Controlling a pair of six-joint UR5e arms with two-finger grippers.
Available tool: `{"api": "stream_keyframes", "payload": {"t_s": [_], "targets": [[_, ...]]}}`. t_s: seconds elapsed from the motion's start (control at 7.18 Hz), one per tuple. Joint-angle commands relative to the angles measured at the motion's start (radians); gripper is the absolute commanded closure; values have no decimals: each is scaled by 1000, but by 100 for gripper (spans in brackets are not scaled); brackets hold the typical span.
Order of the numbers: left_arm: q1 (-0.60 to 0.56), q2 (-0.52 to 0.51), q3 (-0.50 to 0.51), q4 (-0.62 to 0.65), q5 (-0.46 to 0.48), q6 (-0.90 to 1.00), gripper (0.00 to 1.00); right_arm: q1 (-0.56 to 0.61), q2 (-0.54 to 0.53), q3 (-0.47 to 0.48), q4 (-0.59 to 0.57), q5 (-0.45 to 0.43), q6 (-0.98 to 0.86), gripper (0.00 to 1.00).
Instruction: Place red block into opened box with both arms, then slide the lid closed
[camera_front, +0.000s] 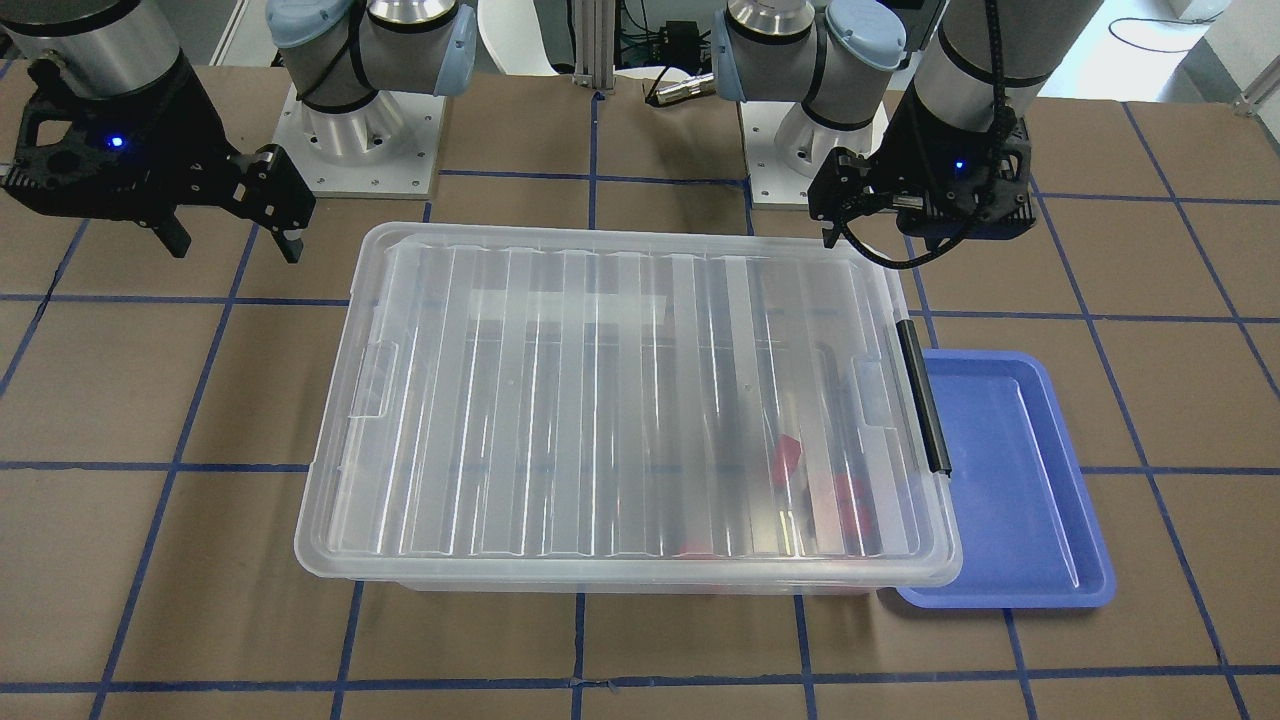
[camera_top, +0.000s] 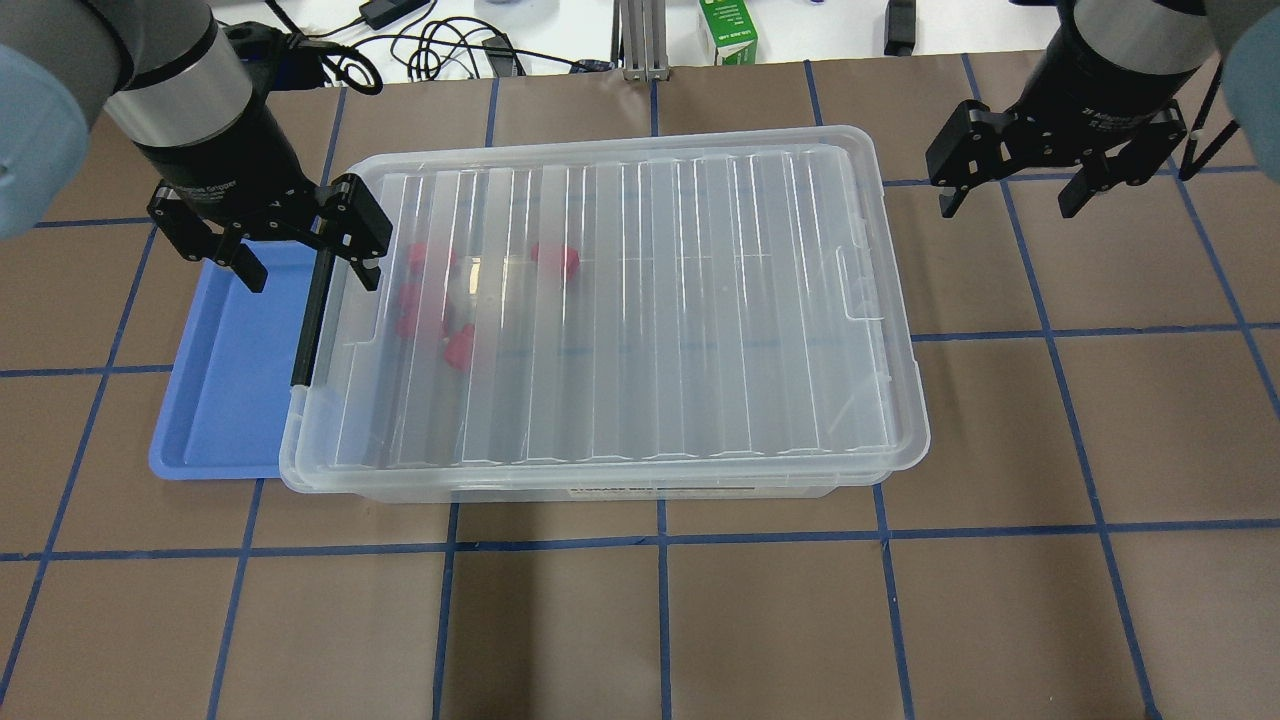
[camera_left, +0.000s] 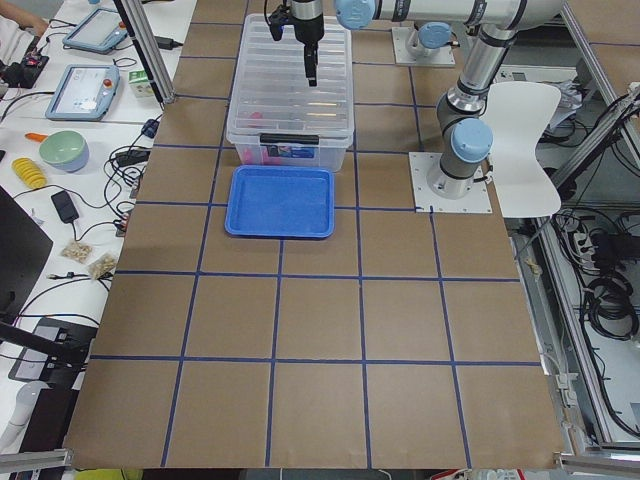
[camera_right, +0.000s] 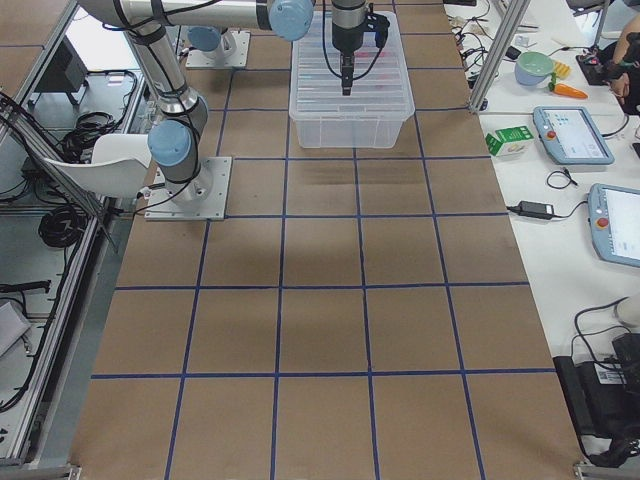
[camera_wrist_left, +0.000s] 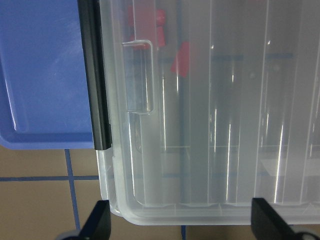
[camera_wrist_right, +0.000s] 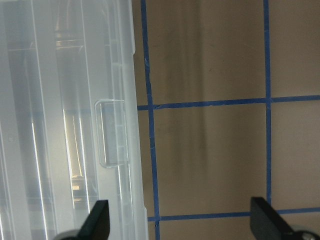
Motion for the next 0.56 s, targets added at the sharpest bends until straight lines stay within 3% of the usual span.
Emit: {"api": "stream_keyframes", "payload": {"t_s": [0.0, 0.42], "targets": [[0, -1, 1, 1, 1, 0, 0, 49, 2, -5, 12, -26, 39, 0], [-1, -1, -7, 3, -1, -5, 0, 48, -6, -16, 13, -16, 39, 0]]}}
